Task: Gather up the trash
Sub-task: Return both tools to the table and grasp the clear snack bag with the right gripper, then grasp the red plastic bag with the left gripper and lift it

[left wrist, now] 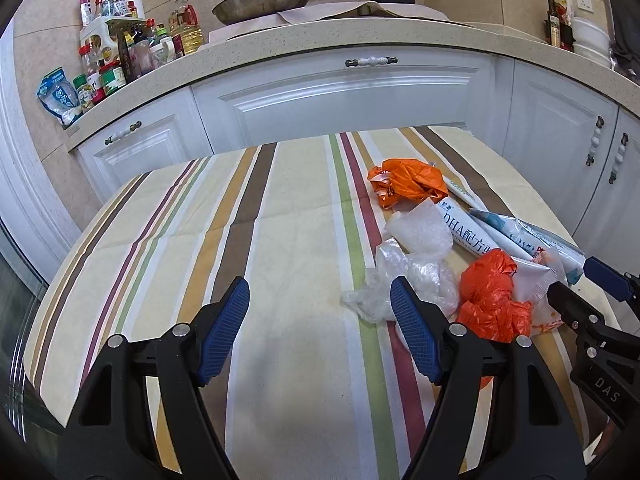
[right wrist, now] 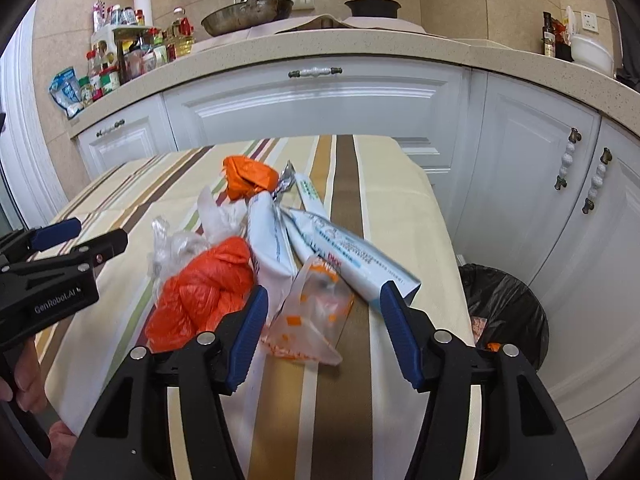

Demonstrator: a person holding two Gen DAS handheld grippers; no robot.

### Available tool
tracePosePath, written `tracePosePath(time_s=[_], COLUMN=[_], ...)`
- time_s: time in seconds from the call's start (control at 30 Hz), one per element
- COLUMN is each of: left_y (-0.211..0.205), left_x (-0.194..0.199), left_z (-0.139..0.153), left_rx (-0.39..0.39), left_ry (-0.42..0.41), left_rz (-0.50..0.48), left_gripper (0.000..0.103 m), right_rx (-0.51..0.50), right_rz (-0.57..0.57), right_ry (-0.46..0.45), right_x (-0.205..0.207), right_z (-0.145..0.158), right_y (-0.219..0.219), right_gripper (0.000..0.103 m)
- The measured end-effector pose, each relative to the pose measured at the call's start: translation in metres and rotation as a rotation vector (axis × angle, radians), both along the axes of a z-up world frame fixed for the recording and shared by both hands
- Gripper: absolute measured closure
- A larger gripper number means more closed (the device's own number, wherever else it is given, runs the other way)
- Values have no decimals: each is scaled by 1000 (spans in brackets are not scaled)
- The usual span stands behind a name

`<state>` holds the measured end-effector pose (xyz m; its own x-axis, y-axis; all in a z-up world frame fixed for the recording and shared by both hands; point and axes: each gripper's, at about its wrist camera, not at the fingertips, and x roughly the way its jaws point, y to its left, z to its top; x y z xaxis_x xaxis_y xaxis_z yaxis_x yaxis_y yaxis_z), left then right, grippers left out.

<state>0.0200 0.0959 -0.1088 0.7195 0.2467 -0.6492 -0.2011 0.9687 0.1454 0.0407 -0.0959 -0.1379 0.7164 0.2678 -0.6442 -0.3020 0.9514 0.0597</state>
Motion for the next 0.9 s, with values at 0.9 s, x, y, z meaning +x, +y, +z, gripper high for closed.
tracePosePath(time_s=[0.9], left_y=[-53], left_x=[-8], left_z=[-17], left_rx=[-53], left_ry=[18], left_rz=[-137], left_gripper=[32], right_rx=[-16], right_rz=[-21], right_ry=[-71], right_x=[-33], right_z=[21], right_y=[-30], right_gripper=[81])
